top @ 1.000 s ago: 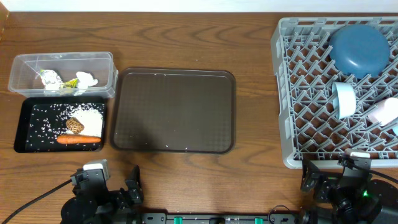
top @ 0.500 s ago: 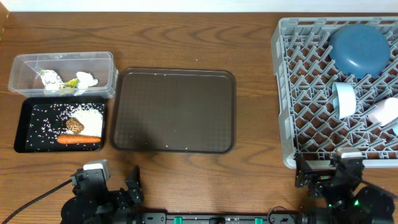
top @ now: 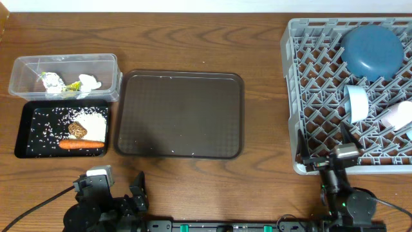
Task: Sort waste into correct bins and load items into the dishwasher rack
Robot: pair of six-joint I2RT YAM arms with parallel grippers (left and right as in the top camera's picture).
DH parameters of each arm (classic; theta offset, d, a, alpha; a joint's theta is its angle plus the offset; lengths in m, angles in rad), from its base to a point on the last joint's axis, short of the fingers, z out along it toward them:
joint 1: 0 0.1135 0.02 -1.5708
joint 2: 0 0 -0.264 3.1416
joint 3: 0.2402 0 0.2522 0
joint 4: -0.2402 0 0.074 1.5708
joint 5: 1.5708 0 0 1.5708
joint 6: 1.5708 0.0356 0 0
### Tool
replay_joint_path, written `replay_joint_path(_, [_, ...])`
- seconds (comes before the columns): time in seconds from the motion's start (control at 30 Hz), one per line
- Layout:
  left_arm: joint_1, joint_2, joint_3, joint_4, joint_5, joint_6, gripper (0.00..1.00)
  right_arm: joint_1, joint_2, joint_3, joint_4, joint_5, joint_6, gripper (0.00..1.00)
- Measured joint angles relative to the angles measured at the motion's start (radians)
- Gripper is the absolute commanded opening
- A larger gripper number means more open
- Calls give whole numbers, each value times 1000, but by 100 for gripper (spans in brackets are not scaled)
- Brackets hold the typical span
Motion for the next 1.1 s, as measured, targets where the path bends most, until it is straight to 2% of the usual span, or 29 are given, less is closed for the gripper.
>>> replay_joint_path(0.27, [0,0,0,0,0,0,98,0,2,-27,-127,6,-19,99])
replay_joint_path(1.1, [0,0,0,0,0,0,98,0,1,-27,-127,6,-26,99])
